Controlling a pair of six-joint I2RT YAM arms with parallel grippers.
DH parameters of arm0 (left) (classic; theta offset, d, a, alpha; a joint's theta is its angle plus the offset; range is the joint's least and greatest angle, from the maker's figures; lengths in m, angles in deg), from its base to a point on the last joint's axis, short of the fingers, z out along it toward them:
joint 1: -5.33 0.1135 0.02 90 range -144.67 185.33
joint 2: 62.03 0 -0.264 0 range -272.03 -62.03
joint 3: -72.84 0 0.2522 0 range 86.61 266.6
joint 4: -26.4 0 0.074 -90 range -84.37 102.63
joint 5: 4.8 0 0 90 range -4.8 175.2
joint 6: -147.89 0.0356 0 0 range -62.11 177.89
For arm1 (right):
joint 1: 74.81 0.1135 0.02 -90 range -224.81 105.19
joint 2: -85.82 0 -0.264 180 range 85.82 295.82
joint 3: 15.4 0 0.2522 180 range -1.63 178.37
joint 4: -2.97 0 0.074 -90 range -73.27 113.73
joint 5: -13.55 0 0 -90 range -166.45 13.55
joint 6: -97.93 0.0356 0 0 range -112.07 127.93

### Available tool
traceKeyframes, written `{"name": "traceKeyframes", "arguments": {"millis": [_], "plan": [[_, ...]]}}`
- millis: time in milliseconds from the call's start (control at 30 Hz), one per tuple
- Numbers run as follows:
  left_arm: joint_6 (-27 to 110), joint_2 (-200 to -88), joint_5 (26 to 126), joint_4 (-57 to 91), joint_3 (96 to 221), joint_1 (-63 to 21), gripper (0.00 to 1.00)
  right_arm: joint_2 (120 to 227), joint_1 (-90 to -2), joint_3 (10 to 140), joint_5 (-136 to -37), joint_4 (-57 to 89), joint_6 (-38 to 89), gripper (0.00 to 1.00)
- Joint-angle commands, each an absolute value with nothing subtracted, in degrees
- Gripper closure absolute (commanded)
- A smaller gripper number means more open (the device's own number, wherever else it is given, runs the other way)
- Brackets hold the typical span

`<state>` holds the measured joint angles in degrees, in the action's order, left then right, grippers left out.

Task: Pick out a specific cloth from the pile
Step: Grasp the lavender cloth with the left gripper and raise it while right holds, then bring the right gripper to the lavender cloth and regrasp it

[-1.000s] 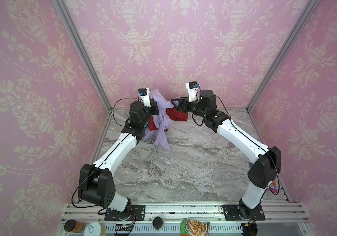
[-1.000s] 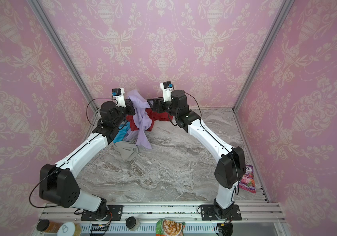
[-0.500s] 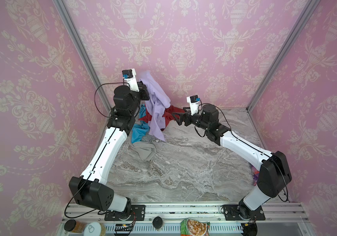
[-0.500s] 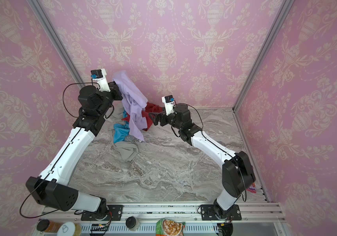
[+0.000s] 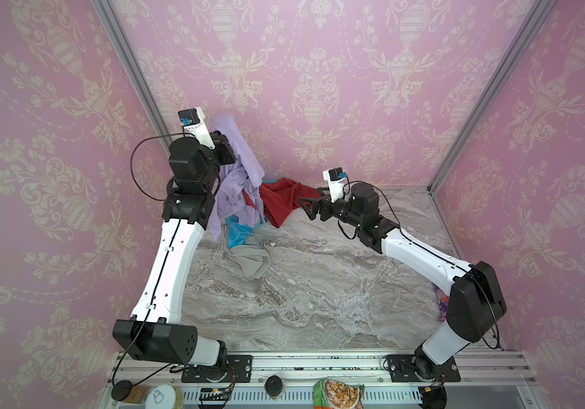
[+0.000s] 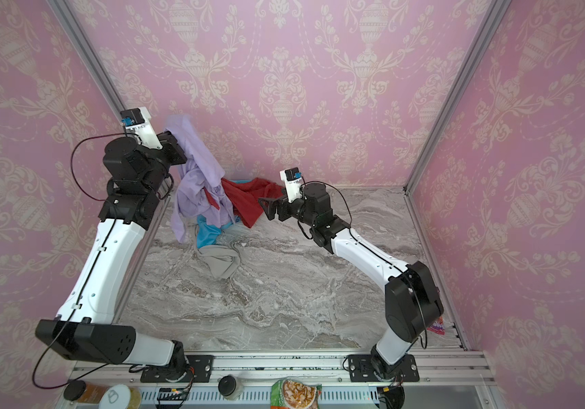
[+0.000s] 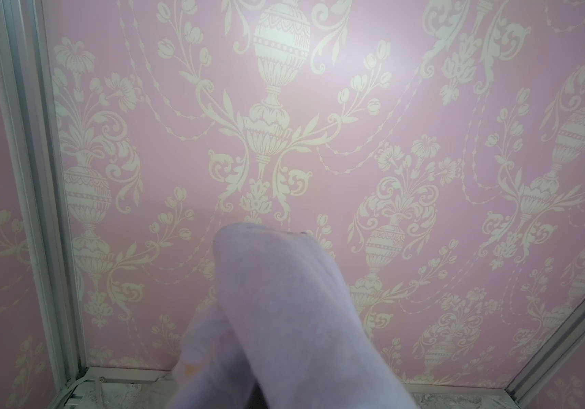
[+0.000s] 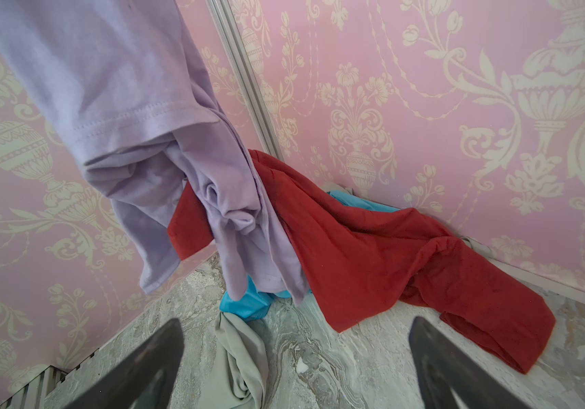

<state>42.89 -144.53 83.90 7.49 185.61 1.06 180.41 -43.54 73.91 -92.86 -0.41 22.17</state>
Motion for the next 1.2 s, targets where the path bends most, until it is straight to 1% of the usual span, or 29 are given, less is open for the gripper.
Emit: {"name": "traceKeyframes", "arguments": {"millis": [0,267,433,633,767,900,1167], "plan": [[40.3,-143.9,81.5,9.8,191.4,1.4,1.00,180.9,-42.5,75.7,-94.2,-1.7,19.5,0.00],[39.5,-146.1,80.0,6.2,199.7,1.4,1.00,182.7,-41.1,77.3,-93.5,-2.9,17.7,0.00],[40.3,-146.3,80.5,4.7,197.4,1.5,1.00,184.1,-40.2,77.7,-93.2,-3.8,17.5,0.00],[38.8,-146.8,78.3,4.3,197.2,1.6,1.00,185.0,-39.4,77.6,-93.4,-6.6,17.9,0.00],[37.2,-146.6,76.3,4.3,196.1,1.6,1.00,185.3,-38.5,76.2,-94.6,-12.8,19.0,0.00],[35.2,-145.6,74.9,6.1,191.6,0.6,1.00,186.6,-36.9,75.4,-95.4,-20.8,21.3,0.00],[36.0,-143.7,76.6,7.4,185.8,-6.5,1.00,194.2,-32.4,78.2,-91.7,-32.8,22.0,0.00]]}}
